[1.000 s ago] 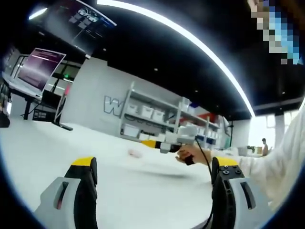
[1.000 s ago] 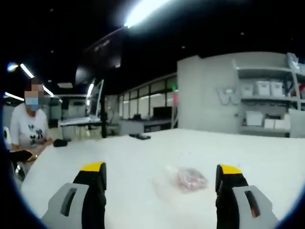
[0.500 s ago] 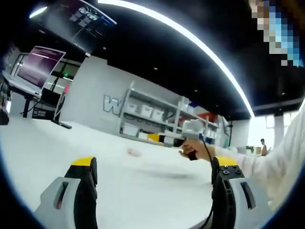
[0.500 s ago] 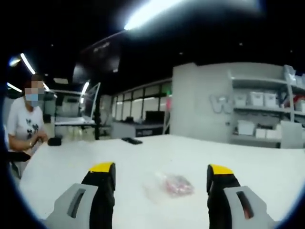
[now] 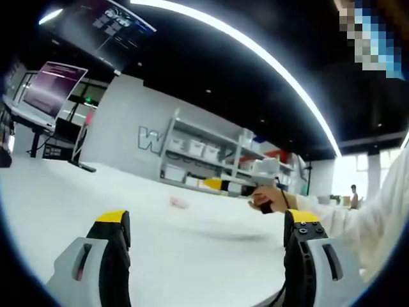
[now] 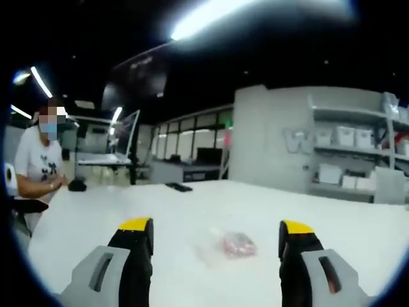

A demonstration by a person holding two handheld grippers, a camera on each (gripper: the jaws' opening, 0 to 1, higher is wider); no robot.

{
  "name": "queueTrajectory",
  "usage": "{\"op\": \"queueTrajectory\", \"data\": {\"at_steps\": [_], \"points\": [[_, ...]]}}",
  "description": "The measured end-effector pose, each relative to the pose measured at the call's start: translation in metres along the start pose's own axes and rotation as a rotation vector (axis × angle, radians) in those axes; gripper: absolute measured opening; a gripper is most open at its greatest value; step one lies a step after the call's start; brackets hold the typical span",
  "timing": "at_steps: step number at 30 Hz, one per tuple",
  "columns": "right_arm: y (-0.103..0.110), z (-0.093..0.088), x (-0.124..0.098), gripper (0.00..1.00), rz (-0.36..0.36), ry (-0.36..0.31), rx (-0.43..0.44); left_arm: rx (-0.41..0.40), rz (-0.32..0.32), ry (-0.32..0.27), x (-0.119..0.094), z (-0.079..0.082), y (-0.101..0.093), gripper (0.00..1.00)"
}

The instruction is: Open the resealable bag by pulling the two sides of the seal apart until the entire bag opening is separated and visibly accessible.

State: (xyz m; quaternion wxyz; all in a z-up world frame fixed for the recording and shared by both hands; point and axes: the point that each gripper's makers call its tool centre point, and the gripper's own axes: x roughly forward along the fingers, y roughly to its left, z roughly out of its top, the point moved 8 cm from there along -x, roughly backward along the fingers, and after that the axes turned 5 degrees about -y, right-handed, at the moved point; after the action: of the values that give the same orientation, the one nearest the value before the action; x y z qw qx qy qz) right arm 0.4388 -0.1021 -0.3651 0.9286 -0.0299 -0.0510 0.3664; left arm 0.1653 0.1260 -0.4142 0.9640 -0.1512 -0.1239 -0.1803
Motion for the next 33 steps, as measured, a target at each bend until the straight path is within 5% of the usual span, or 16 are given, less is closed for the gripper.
{"op": "queueTrajectory", "data": {"at_steps": [33], "points": [[-0.001,-0.011,-0.058,0.84,-0.009,0.022,0.036,-0.003,-0.015,0.001,0.0,-0.001,-0.002,1.0]]}}
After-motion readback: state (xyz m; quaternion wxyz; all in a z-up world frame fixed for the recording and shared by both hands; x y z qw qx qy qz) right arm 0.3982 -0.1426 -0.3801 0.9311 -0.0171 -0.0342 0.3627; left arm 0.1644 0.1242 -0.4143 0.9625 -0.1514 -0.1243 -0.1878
